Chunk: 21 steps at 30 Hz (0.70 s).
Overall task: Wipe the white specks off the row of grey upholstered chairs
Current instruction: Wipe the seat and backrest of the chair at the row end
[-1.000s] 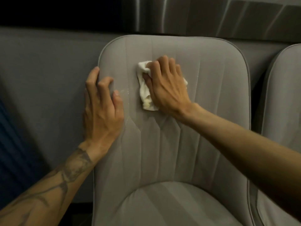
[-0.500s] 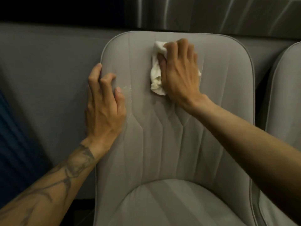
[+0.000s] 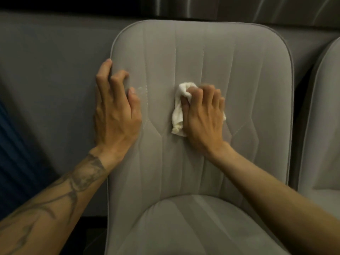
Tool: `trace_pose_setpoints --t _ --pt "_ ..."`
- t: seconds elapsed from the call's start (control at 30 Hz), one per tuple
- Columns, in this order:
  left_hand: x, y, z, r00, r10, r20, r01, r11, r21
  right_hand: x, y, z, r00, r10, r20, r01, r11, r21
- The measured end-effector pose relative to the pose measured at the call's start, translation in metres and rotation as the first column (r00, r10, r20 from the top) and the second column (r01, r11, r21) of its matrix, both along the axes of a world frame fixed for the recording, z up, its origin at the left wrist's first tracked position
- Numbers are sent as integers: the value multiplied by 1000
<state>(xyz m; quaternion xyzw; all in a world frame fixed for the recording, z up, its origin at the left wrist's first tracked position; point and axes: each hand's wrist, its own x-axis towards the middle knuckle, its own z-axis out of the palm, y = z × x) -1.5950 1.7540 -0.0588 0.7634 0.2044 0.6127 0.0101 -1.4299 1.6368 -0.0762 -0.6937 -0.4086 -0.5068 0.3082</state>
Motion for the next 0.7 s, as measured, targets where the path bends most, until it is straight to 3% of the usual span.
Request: trace_pose_setpoints --t 0.07,0.13,0.2,0.27,0.33,0.43,0.5,0.6,0.7 --pt "0 -1 0 1000 -3 0 3 1000 4 -13 -5 -40 999 50 10 -49 994 -100" --pt "1 -1 1 1000 1 -3 -1 1000 -5 -19 -20 -75 987 132 95 -97 946 -310" --pt "1 -3 1 1000 -1 -5 1 1000 -15 -11 -31 -81 966 187 180 -94 899 -428" --pt "1 -3 0 1000 -2 -6 2 1000 -13 0 -29 -63 965 182 187 -95 913 -398" --pt "2 -2 0 1000 4 2 -4 1000 -9 7 -21 -46 988 120 98 -93 965 -245" --pt "2 -2 -1 1000 5 8 -5 1000 -3 -5 -18 -74 997 74 -28 -76 992 -101" --pt "1 -3 0 1000 11 10 -11 1000 -1 -18 -25 -119 993 114 31 -104 968 -226" --pt "1 -4 2 1000 19 7 -19 1000 -6 -20 -44 -159 955 234 180 -115 856 -503" --pt "1 -5 2 1000 17 9 -17 1000 -1 -5 -40 -142 945 260 198 -136 864 -485"
